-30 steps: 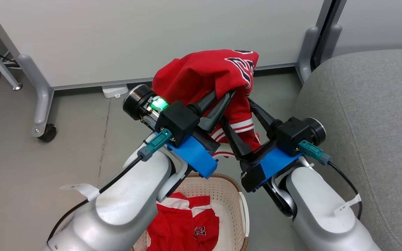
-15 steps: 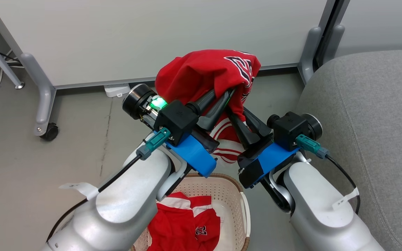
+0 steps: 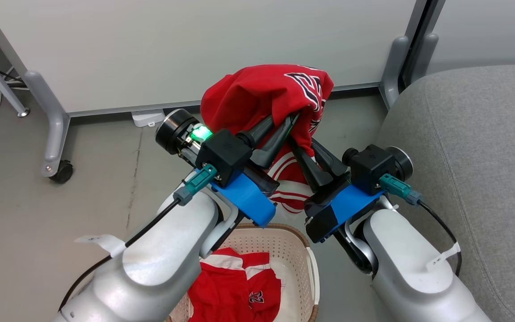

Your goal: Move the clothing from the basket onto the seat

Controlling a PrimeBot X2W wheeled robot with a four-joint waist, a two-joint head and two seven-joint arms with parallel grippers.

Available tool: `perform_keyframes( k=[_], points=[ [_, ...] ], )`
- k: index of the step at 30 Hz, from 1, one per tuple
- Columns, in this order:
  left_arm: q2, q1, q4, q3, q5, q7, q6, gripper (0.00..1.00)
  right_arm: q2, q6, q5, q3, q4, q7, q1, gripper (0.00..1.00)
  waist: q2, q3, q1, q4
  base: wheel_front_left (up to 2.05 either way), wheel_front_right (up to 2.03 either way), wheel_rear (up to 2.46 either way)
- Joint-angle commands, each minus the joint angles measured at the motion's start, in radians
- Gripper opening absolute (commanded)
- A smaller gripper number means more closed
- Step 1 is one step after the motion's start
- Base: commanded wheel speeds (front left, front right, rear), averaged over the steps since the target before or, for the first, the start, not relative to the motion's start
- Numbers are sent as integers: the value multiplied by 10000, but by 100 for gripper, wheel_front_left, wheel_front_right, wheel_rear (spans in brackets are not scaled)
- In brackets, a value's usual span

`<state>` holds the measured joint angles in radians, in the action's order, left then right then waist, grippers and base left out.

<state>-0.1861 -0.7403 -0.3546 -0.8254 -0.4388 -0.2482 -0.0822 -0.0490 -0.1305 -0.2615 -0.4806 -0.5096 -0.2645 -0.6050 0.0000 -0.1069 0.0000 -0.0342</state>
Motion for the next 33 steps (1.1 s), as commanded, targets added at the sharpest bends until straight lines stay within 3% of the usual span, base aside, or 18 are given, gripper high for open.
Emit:
perform_keyframes(
  k=[1,6,7,8,25,33],
  points=[
    [-35,-67,-35,-43,-10,-10,28,0,-25,-5,54,10,72,0,95,0,0,-9,0,8,0,0,0],
    [-43,-69,-78,-52,-86,-15,41,0,-25,-5,57,18,100,-2,103,0,0,-34,0,16,0,0,0],
    [-46,-79,-93,-42,-66,-16,78,28,-25,-5,64,24,120,-2,113,0,0,-36,0,17,0,0,0],
    [-72,-98,-136,-81,13,9,127,100,-25,-5,61,31,132,-2,118,0,0,-36,0,18,0,0,0],
    [-184,360,-440,-240,-60,-14,330,100,-25,-5,480,762,366,-1,403,0,0,-142,0,40,0,0,0],
    [-312,472,-166,-309,87,-82,443,100,-178,-5,798,1568,808,-3,708,0,0,-423,0,642,0,0,0]
  ],
)
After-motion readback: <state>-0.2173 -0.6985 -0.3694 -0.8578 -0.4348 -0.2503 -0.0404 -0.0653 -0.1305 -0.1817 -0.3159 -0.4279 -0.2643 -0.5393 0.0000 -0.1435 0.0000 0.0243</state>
